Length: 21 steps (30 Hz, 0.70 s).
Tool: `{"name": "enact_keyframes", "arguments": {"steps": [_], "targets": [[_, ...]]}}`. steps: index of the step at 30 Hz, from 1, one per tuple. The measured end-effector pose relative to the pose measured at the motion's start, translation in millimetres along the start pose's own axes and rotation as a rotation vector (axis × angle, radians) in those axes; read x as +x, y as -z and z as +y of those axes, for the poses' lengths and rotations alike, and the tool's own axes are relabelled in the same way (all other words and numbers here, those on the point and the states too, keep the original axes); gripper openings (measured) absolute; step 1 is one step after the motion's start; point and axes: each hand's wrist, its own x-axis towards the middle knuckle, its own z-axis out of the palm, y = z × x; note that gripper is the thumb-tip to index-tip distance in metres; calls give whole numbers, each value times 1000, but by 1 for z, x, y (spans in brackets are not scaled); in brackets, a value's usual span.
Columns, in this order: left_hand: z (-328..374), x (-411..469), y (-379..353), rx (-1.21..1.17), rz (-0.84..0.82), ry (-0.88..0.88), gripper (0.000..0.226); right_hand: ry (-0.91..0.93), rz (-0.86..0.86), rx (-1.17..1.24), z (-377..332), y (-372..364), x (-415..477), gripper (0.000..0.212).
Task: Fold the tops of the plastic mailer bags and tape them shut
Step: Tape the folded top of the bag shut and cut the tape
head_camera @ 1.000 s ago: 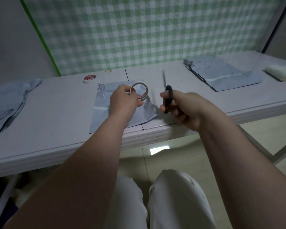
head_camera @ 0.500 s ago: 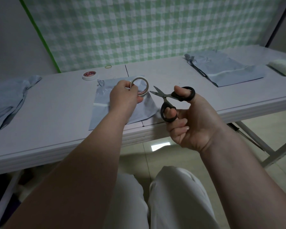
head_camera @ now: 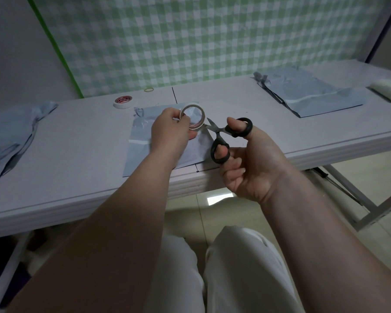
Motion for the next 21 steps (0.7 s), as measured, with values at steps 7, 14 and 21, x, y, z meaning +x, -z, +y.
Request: {"name": "enact_keyframes", "arguments": {"steps": [7,14,21], "targets": [[0,-1,1,19,1,-11,12,35,13,-18,1,-4,3,39],[2,-4,0,29,-8,-37,18,64,35,-68,5,-4,5,34],[1,-3,1,21,-8,-42,20,95,49,-128,5,-3,7,32]]}}
